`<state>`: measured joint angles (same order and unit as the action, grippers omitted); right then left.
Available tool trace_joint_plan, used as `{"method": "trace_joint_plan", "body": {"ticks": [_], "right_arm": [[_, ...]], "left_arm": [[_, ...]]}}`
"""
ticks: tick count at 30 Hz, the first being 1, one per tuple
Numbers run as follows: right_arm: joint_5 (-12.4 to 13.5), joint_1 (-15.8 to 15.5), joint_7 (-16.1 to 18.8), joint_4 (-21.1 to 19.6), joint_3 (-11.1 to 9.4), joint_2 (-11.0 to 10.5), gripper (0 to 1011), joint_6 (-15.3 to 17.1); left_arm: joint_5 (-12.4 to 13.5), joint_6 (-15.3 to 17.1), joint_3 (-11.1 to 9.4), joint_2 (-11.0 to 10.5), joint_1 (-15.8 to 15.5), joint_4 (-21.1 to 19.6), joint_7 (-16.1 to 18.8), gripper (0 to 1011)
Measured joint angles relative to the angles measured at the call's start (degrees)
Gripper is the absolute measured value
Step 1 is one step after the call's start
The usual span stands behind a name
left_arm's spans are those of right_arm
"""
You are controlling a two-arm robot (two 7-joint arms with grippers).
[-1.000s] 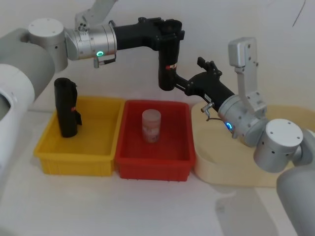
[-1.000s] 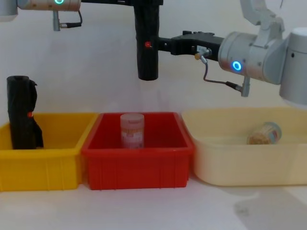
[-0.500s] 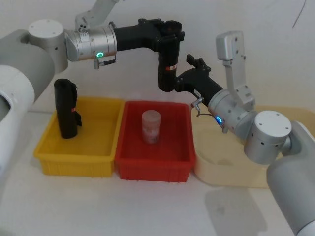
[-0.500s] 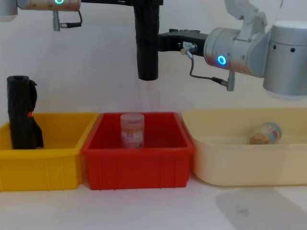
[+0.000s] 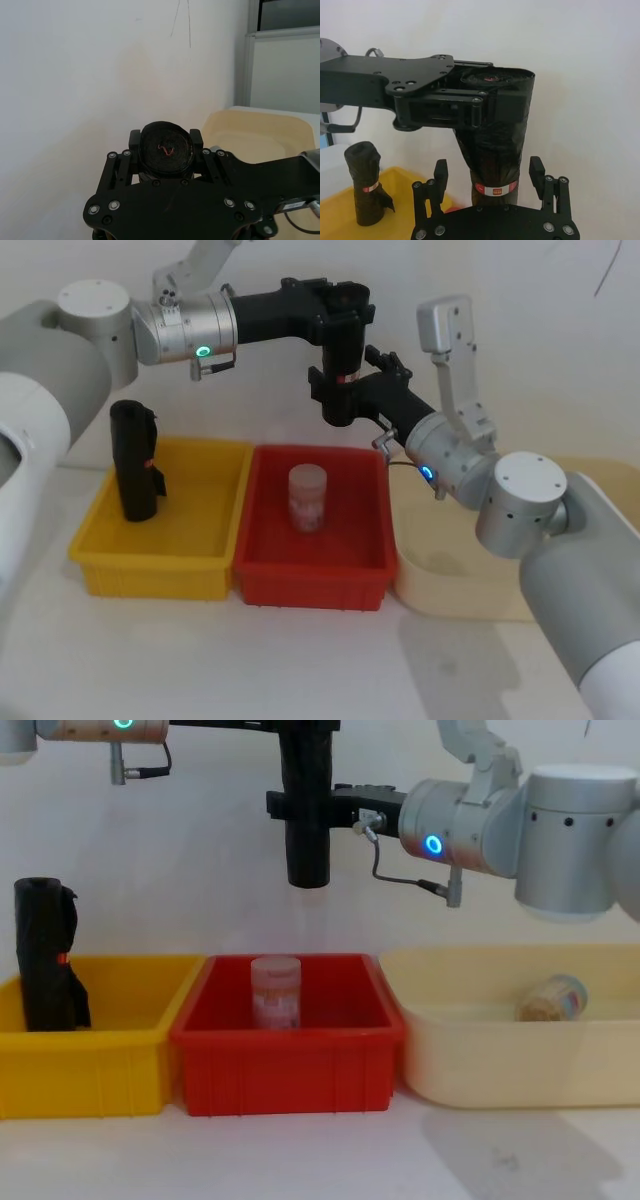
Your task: Pick up the garbage bag with the one hand and transfer it to the other hand.
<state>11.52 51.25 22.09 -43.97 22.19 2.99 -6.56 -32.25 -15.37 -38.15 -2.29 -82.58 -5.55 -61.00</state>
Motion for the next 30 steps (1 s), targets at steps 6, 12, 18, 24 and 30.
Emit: {"method": "trace_joint_plan", "body": {"ticks": [6, 12, 18, 24, 30], "right_arm": [[-0.3, 2.5, -0.2, 4.7, -0.1, 1.3, 1000, -2.0], [-0.6, 4.6, -0.4, 8.7, -0.3, 2.4, 1000, -3.7], [-0.7, 6.5, -0.5, 12.1, -0.6, 3.3, 1000, -5.2], [-0.9, 8.2, -0.5, 15.4, -1.0, 4.2, 1000, -6.6], [-0.9, 9.9, -0.6, 18.6, -1.4, 5.1, 1000, -8.1]], "left_arm": [[0.0, 0.0, 0.0, 0.0, 0.0, 0.0, 0.0, 553], [0.0, 0.0, 0.0, 0.0, 0.0, 0.0, 0.0, 553], [0.0, 0.0, 0.0, 0.0, 0.0, 0.0, 0.0, 553], [0.0, 0.0, 0.0, 0.0, 0.0, 0.0, 0.0, 553], [0.0, 0.0, 0.0, 0.0, 0.0, 0.0, 0.0, 553]]}}
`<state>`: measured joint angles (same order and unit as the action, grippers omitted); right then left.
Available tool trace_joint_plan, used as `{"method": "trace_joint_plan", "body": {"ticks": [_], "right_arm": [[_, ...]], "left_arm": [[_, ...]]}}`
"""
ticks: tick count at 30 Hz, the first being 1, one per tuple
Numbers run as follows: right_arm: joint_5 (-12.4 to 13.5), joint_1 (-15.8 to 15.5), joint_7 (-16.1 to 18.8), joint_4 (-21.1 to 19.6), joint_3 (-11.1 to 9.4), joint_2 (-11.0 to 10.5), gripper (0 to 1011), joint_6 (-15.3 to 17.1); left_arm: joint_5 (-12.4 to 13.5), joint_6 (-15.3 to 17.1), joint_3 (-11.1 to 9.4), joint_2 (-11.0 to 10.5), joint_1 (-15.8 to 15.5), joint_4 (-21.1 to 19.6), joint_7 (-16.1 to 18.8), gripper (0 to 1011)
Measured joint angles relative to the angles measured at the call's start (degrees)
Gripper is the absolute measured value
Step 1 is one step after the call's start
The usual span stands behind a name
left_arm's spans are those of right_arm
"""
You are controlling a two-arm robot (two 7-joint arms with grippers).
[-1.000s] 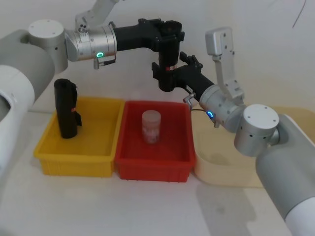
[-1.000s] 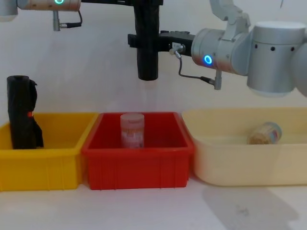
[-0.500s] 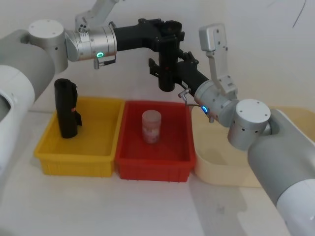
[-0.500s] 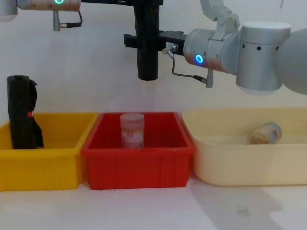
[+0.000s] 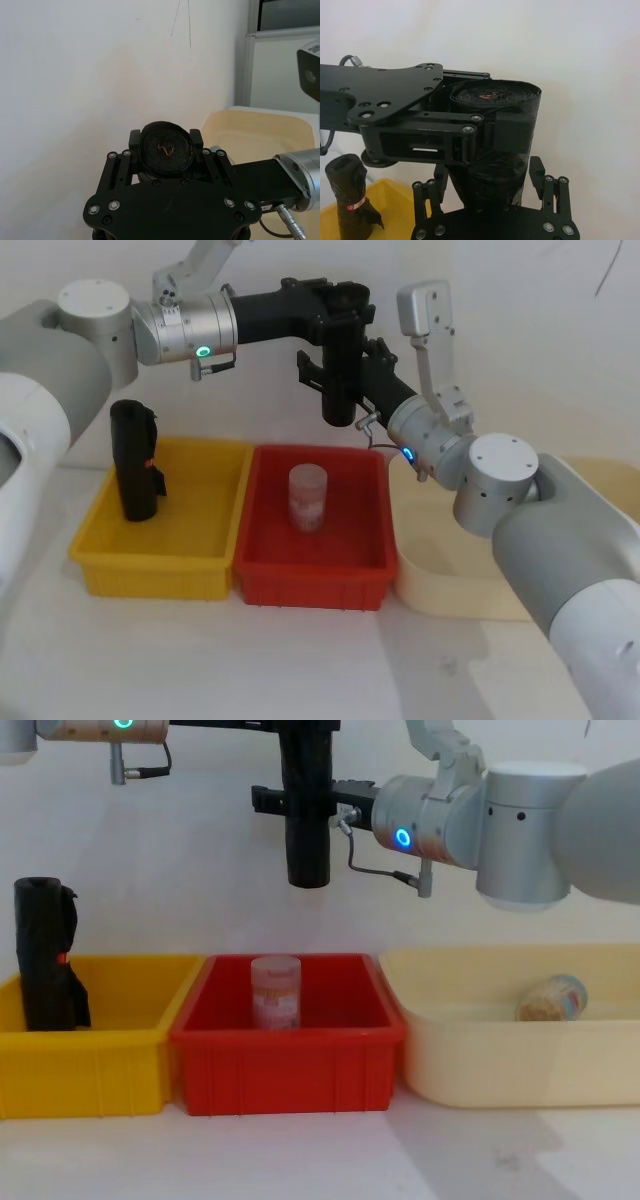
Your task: Pick up the garbage bag with the one hand and transfer it to the other hand.
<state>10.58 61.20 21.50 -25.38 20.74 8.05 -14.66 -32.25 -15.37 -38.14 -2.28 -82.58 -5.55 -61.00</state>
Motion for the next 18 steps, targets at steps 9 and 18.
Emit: {"method": "trace_joint_plan", "body": {"ticks": [9, 18], "right_arm": [[-0.1, 1.5, 0.1, 2.9, -0.4, 0.7, 978, -1.3], [-0.1, 2.2, 0.2, 4.2, -0.6, 1.1, 748, -1.9]], "left_arm": [[0.0, 0.0, 0.0, 0.0, 0.0, 0.0, 0.0, 553], [0.0, 0.0, 0.0, 0.0, 0.0, 0.0, 0.0, 553]]}}
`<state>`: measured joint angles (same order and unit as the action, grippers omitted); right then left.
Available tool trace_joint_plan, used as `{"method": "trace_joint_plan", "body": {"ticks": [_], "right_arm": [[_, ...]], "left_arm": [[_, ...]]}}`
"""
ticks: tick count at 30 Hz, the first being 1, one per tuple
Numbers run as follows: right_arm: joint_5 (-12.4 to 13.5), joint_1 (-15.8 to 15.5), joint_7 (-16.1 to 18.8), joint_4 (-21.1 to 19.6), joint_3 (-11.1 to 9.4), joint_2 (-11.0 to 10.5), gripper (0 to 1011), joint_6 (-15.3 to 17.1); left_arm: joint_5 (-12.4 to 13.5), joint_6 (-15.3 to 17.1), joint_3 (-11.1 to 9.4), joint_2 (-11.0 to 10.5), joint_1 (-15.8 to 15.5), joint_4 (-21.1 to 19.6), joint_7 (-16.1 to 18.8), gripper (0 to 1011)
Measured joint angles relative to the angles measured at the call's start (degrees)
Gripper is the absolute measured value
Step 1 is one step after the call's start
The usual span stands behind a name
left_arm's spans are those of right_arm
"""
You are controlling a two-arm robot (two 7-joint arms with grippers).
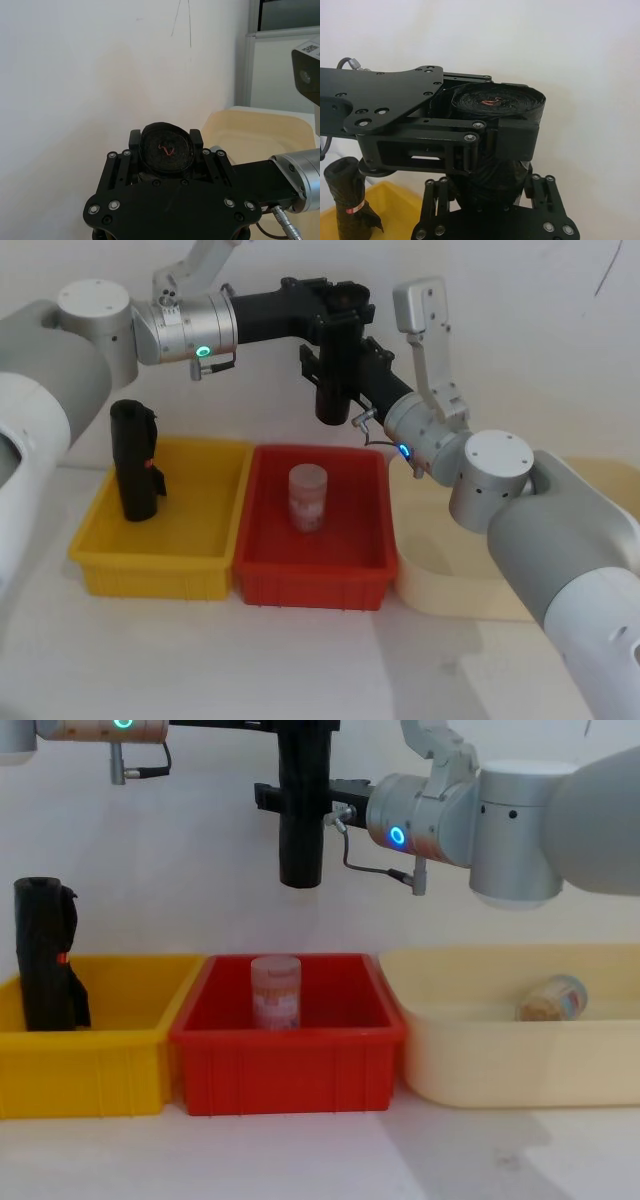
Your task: Pick up the garbage bag with the one hand and transfer it to the other hand.
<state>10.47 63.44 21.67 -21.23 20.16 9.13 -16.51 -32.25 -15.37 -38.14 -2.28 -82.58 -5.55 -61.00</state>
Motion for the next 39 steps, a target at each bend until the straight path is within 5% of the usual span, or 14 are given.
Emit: {"method": "trace_joint_plan", "body": {"ticks": [11, 39], "right_arm": [[0.0, 0.4, 0.1, 0.8, -0.1, 0.2, 482, -0.4], [0.0, 0.7, 0.1, 1.3, -0.2, 0.3, 478, -0.6]], "left_arm": [[0.0, 0.0, 0.0, 0.0, 0.0, 0.0, 0.0, 553], [0.0, 0.0, 0.0, 0.0, 0.0, 0.0, 0.0, 553]]}}
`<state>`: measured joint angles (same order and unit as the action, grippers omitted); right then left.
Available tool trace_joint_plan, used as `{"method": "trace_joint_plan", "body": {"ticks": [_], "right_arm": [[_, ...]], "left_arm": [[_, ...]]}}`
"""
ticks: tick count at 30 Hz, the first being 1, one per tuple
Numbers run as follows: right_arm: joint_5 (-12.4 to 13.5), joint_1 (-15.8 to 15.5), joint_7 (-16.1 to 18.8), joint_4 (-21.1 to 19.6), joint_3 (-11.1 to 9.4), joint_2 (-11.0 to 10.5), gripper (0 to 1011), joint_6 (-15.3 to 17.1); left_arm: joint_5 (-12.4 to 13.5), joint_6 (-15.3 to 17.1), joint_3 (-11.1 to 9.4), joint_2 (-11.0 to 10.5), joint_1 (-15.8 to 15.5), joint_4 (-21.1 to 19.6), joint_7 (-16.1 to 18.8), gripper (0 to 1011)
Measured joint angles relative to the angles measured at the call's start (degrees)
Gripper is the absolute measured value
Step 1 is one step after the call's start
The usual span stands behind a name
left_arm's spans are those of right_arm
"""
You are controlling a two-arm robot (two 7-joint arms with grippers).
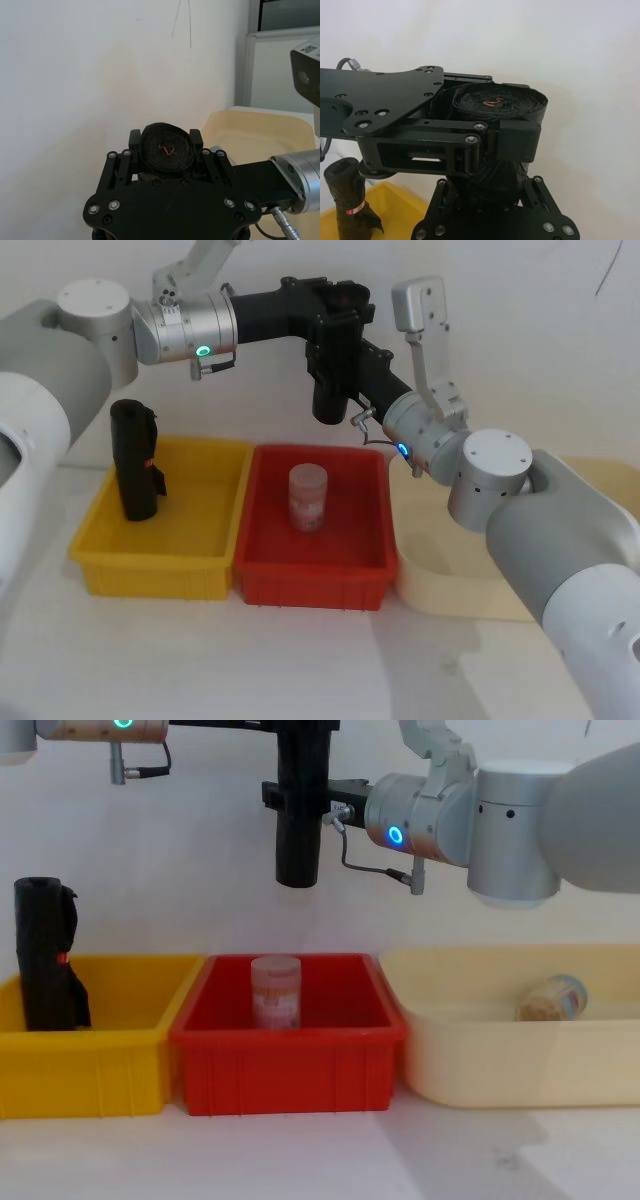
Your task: Pick up the garbage bag with the one hand and transfer it to the other hand.
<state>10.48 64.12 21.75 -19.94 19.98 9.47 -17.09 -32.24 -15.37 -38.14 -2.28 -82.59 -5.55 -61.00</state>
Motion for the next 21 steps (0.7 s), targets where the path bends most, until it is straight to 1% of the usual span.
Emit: {"method": "trace_joint_plan", "body": {"ticks": [17, 18, 19, 21], "right_arm": [[0.0, 0.0, 0.0, 0.1, 0.0, 0.0, 478, 0.0], [0.0, 0.0, 0.0, 0.1, 0.0, 0.0, 478, 0.0], [0.0, 0.0, 0.0, 0.1, 0.0, 0.0, 478, 0.0], [0.0, 0.0, 0.0, 0.1, 0.0, 0.0, 478, 0.0]], "left_arm": [[0.0, 0.0, 0.0, 0.0, 0.0, 0.0, 0.0, 554], [0.0, 0.0, 0.0, 0.0, 0.0, 0.0, 0.0, 606], [0.0, 0.0, 0.0, 0.0, 0.0, 0.0, 0.0, 619], [0.0, 0.0, 0.0, 0.0, 0.0, 0.0, 0.0, 695]]}}
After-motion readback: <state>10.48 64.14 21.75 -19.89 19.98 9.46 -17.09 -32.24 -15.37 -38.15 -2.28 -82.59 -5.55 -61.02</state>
